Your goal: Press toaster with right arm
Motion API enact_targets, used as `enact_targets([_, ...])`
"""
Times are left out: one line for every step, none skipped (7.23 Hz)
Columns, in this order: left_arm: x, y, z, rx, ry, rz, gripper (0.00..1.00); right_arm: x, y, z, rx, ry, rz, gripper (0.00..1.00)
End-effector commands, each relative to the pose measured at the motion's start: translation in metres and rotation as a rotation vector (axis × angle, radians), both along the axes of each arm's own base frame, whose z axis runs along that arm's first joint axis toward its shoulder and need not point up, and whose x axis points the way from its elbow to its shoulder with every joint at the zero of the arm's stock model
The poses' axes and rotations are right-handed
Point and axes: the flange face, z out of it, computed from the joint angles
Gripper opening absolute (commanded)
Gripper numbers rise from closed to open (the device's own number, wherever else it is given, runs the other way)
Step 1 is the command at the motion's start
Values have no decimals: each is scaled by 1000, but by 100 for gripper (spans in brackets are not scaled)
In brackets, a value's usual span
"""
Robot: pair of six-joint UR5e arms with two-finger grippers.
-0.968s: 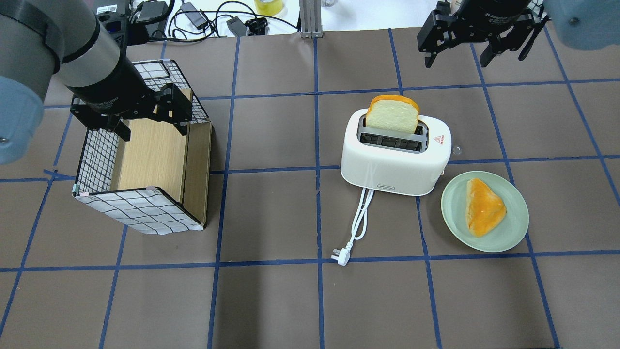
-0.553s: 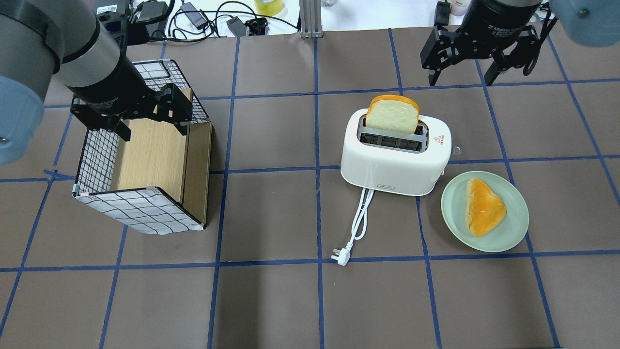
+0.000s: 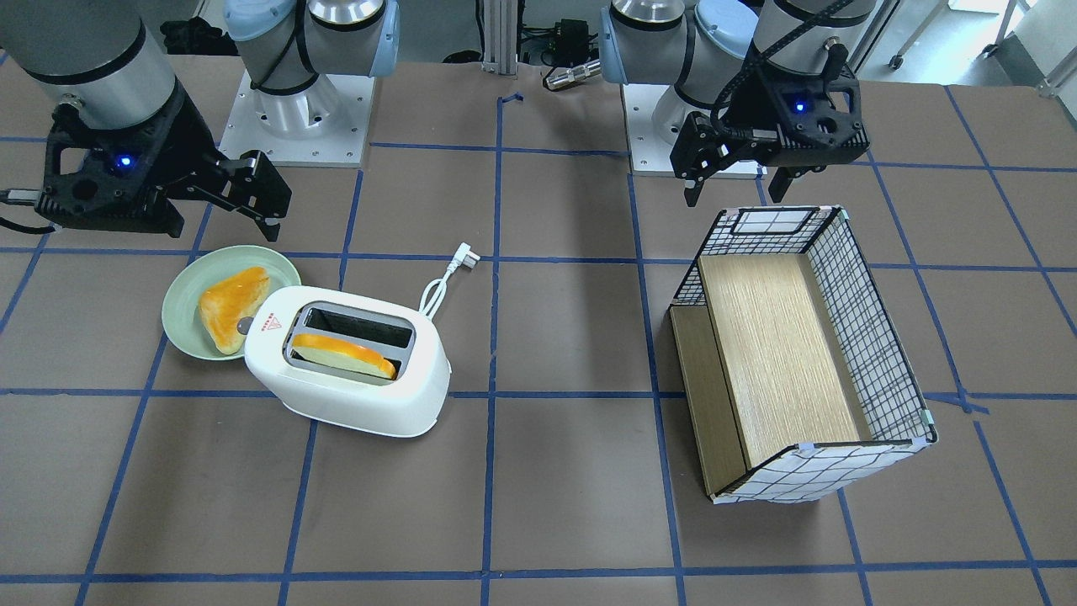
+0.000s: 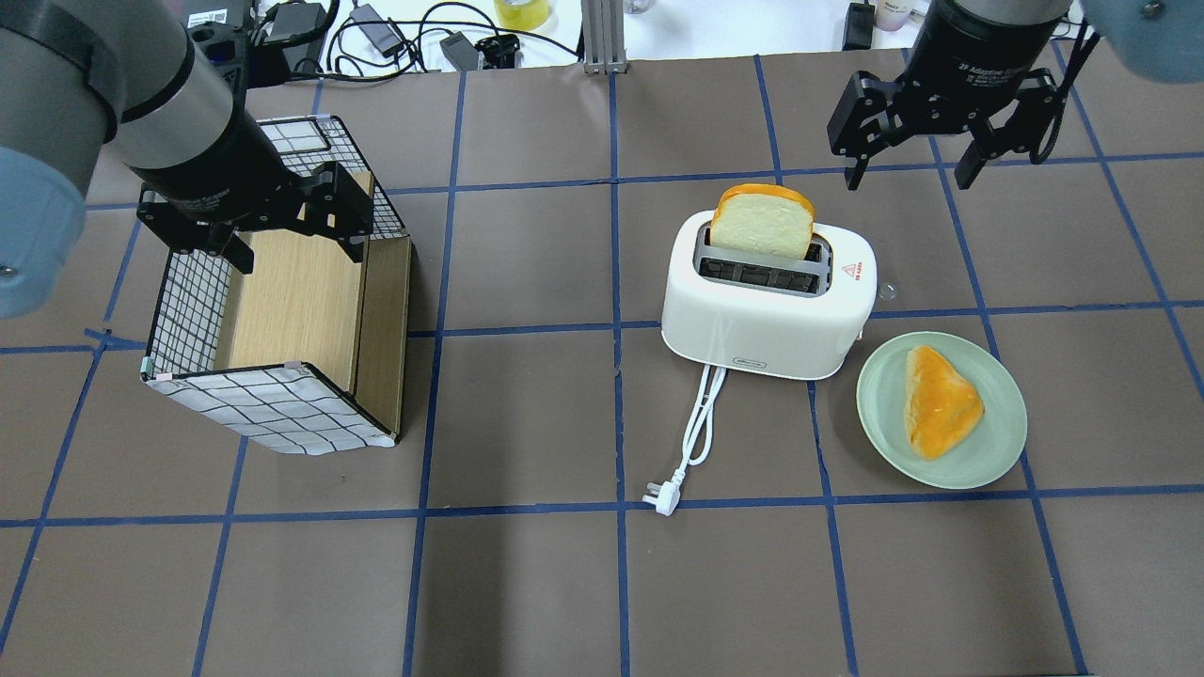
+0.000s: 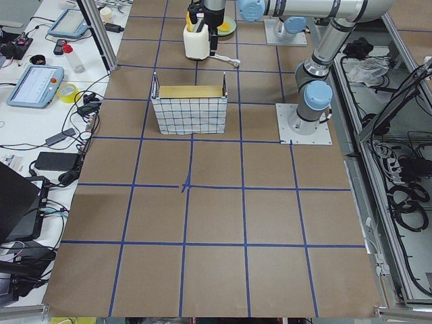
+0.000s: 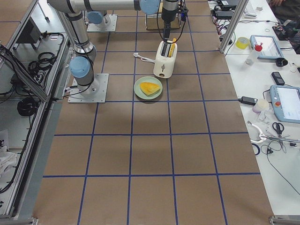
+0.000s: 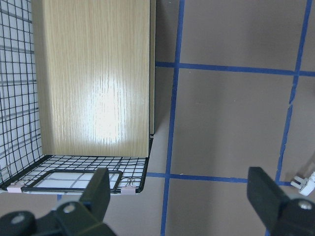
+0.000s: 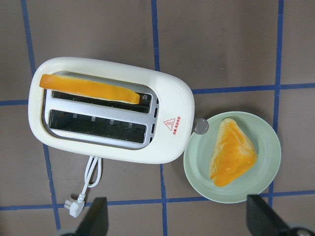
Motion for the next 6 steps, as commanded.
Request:
enact_targets([0, 0, 0, 0, 0, 0, 100, 1, 0, 2, -6, 6, 6, 100])
enact_targets([0, -1, -1, 2, 0, 0, 100, 2, 0, 3, -14, 0, 4, 100])
enact_targets([0, 0, 0, 0, 0, 0, 100, 2, -1, 1, -9, -1, 5, 100])
enact_targets([0, 0, 0, 0, 0, 0, 100, 2, -1, 1, -9, 1, 4, 100])
enact_targets([0, 0, 0, 0, 0, 0, 100, 2, -1, 1, -9, 0, 5, 100])
enact_targets([0, -1, -1, 2, 0, 0, 100, 2, -1, 1, -9, 0, 4, 100])
